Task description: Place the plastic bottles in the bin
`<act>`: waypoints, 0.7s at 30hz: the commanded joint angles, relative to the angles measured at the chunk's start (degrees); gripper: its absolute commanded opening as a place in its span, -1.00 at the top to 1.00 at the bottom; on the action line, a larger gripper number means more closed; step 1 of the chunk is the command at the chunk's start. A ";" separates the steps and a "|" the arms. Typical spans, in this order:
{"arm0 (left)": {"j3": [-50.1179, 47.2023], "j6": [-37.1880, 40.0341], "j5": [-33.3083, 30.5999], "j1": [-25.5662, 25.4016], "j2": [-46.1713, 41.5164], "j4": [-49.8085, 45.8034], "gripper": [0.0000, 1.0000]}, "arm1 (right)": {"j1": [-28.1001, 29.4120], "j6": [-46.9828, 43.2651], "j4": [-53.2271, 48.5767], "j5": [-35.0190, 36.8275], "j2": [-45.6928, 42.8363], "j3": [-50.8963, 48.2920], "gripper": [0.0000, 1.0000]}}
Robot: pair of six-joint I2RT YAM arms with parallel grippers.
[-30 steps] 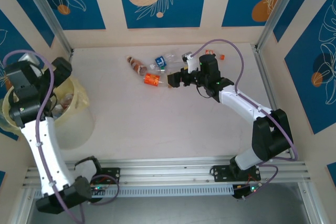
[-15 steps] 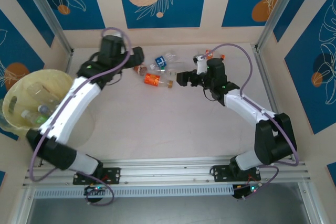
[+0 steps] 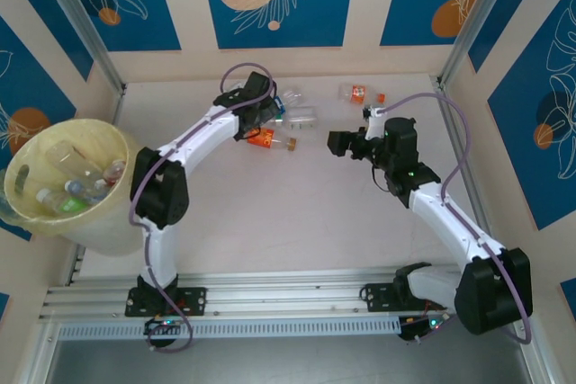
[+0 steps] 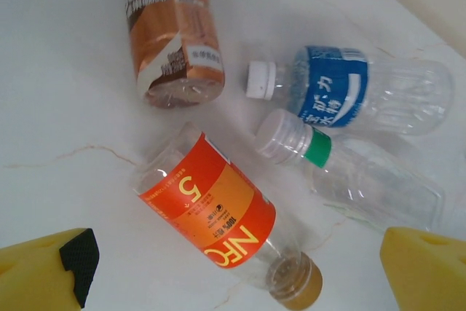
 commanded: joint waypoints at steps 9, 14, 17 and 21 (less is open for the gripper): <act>7.23 -13.95 -0.38 -0.09 10.14 -4.95 -1.00 | -0.85 -2.23 -4.24 2.73 -5.33 -2.05 -0.99; 8.16 -15.36 -1.26 -0.15 13.31 -5.21 -0.94 | -0.95 -2.61 -5.89 3.20 -6.87 -2.40 -0.98; 6.91 -16.45 -0.54 -0.14 14.44 -3.20 -0.85 | -0.97 -2.78 -6.60 3.55 -7.74 -2.81 -0.99; 2.71 -18.02 -0.26 -0.18 14.94 1.87 -0.69 | -0.97 -2.96 -8.12 3.73 -9.02 -2.90 -0.99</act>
